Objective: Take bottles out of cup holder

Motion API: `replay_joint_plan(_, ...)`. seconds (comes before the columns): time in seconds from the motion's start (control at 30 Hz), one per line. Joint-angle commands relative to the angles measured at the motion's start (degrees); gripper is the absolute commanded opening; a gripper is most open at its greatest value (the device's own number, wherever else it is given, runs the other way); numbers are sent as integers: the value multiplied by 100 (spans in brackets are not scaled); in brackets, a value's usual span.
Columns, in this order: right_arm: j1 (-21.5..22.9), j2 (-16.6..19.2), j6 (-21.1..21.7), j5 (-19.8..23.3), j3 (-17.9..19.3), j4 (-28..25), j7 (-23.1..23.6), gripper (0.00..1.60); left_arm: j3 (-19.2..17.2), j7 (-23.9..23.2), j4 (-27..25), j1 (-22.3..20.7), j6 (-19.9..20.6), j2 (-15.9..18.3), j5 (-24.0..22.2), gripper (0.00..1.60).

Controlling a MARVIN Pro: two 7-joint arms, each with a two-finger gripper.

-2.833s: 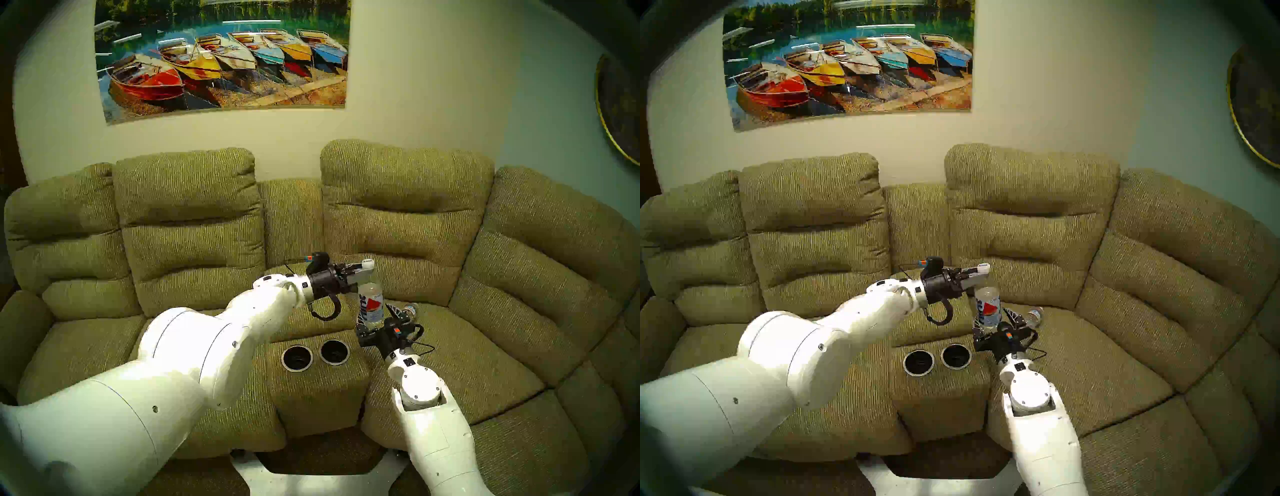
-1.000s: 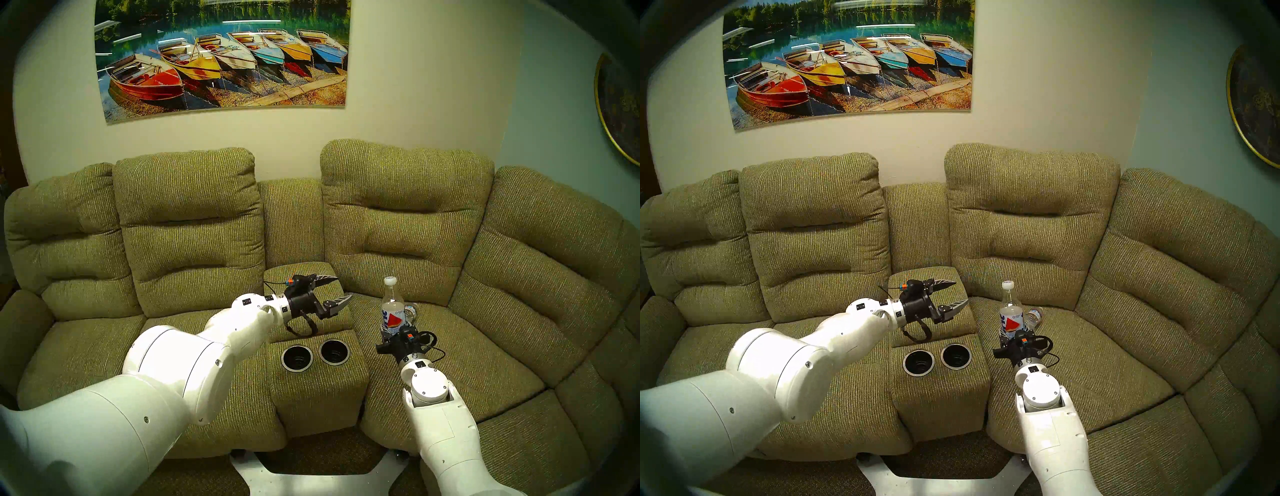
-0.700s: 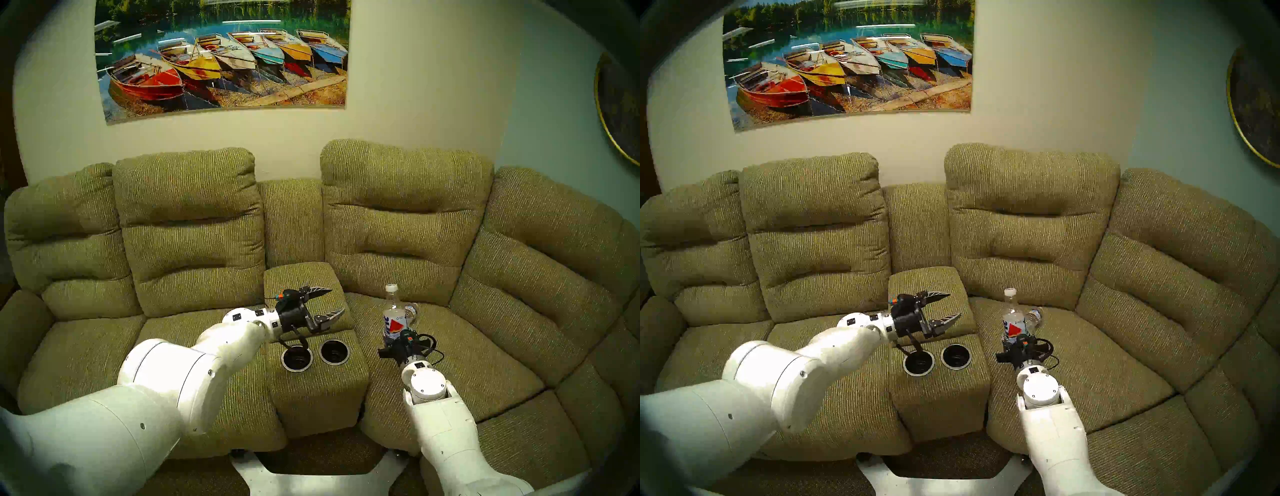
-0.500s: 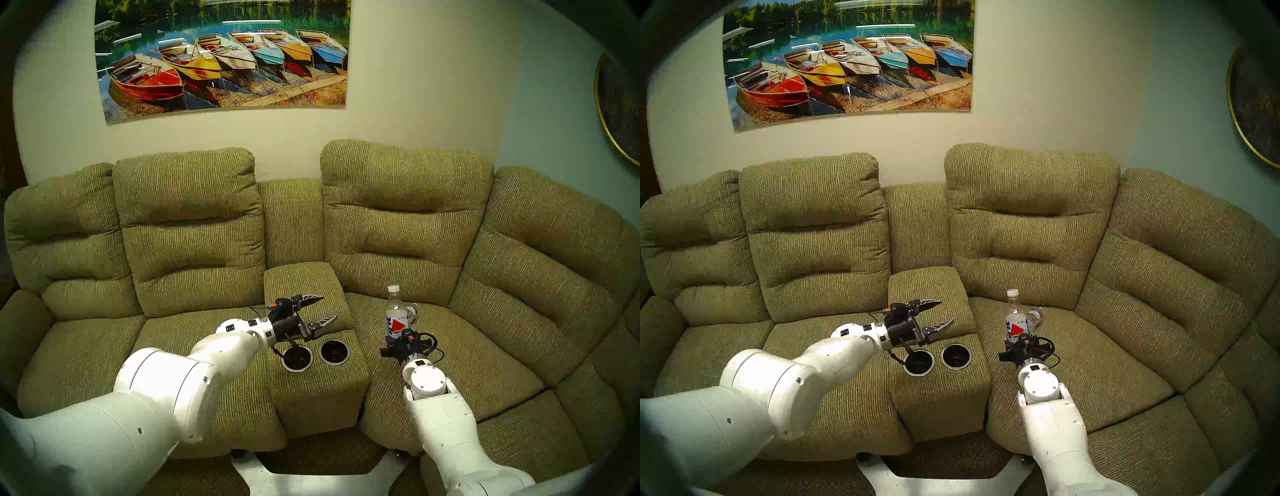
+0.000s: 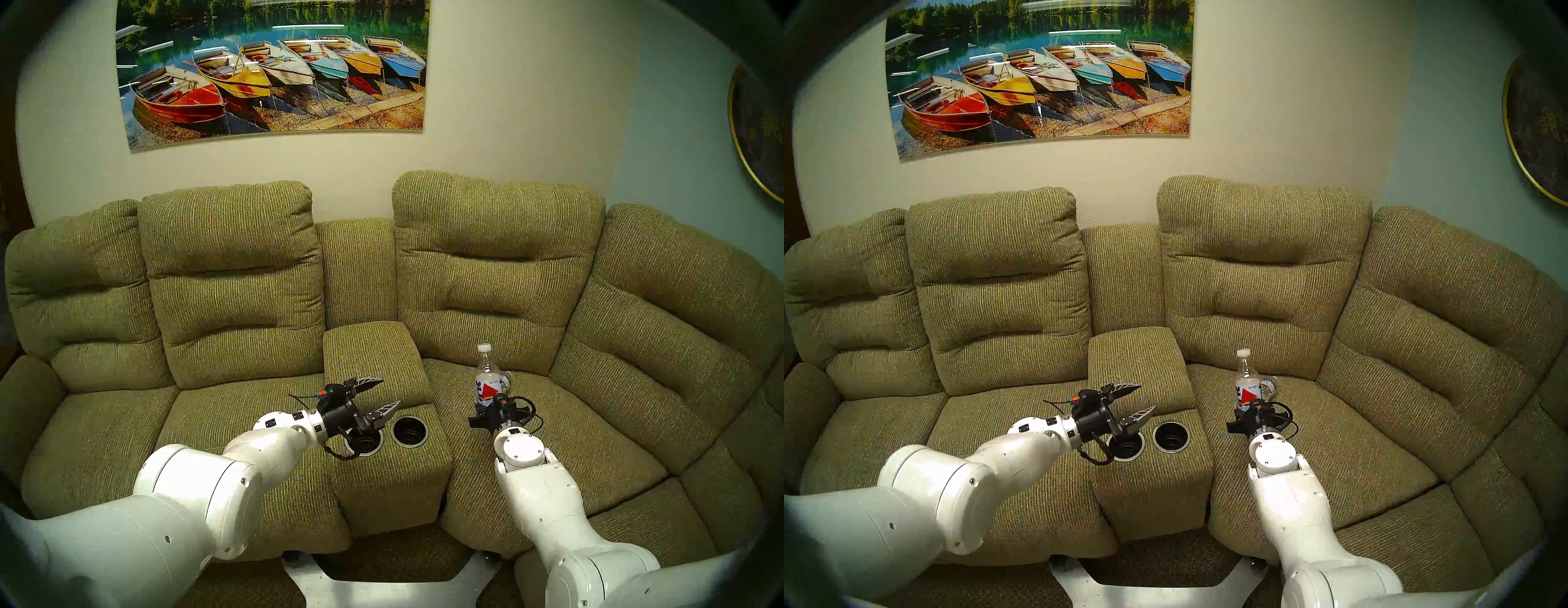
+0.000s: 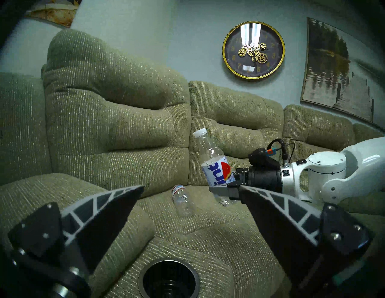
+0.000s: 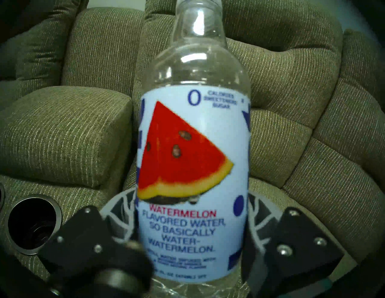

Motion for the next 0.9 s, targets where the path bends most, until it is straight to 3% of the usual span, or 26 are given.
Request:
replay_joint_plan(0.0, 609, -6, 53, -25, -108, 198, 55, 0, 26, -351, -131, -29, -71, 5, 2, 160)
replay_joint_plan(0.73, 1712, -304, 855, -329, -416, 1164, 204, 0, 9, -44, -113, 13, -120, 86, -1, 160)
replay_joint_plan(0.77, 1702, -311, 869, -341, -422, 1143, 203, 3, 5, -34, -112, 14, -121, 82, -5, 160)
replay_joint_plan(0.8, 1778, -319, 905, -364, -437, 1208, 215, 23, 1, -22, -114, 10, -122, 79, -8, 160)
replay_joint_plan(0.83, 1865, -330, 945, -381, -443, 1286, 222, 63, 1, -16, -117, 6, -125, 78, -9, 160)
replay_joint_plan(0.87, 1901, -343, 955, -387, -442, 1307, 206, 73, -2, -8, -121, 2, -130, 77, -12, 160)
